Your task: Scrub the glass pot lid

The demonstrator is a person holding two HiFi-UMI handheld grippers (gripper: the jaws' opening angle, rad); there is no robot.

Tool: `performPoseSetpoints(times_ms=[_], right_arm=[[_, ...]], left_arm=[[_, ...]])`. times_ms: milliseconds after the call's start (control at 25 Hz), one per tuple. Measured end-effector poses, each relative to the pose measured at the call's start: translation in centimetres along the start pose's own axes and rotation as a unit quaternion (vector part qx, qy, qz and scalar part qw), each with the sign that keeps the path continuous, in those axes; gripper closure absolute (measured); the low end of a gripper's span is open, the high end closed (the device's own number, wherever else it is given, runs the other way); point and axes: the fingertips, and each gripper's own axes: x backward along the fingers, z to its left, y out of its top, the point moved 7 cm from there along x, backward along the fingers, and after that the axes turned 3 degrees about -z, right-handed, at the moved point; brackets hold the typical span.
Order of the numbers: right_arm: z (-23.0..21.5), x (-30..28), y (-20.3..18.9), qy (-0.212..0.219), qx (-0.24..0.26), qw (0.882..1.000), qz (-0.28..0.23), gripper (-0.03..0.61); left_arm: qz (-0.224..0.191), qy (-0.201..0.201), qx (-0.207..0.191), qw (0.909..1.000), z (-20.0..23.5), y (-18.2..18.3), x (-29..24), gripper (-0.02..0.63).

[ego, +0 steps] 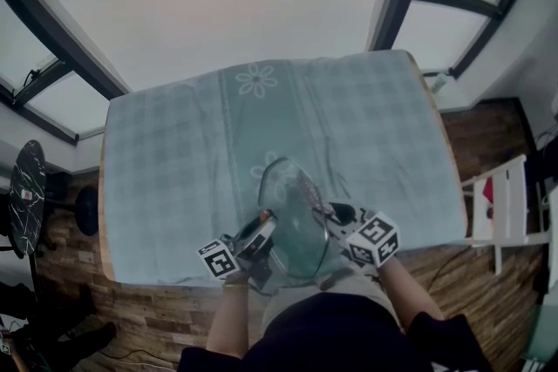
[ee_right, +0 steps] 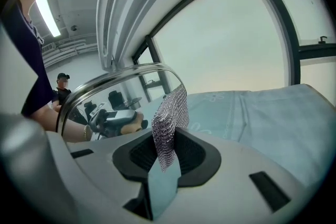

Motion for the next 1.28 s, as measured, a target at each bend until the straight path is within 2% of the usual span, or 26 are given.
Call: performPoseSetpoints(times_ms=[160,320,520,760,1280], right_arm=[[0.7,-1.0,0.6,0.026,0.015,1.0,0.002,0.495],[1.4,-2.3,1.0,0.052,0.034,0.998,0.009,0.495],[2.7,-3.5,1.8,0.078,0.043,0.996,0.012,0.495],[4.2,-4.8,2.4,0.11,0.044,0.993,0.008,0.495],[6.9,-5.9,2.5,0.144,0.056,0.988,0.014,0.495]], left_arm=[[-0.019,-0.023,0.023,0.9993,0.3,0.5,0.9,0.445],[-0.025,-0.032,0.027,0.9988,0.6,0.8,1.7,0.445],[-0.051,-0.055,0.047,0.9961,0.8,1.1,2.6,0.445],[-0.064,-0.069,0.056,0.9939,0.8,1.6,3.0,0.445],[-0.09,-0.087,0.077,0.9891,1.1,2.2,4.5,0.445]])
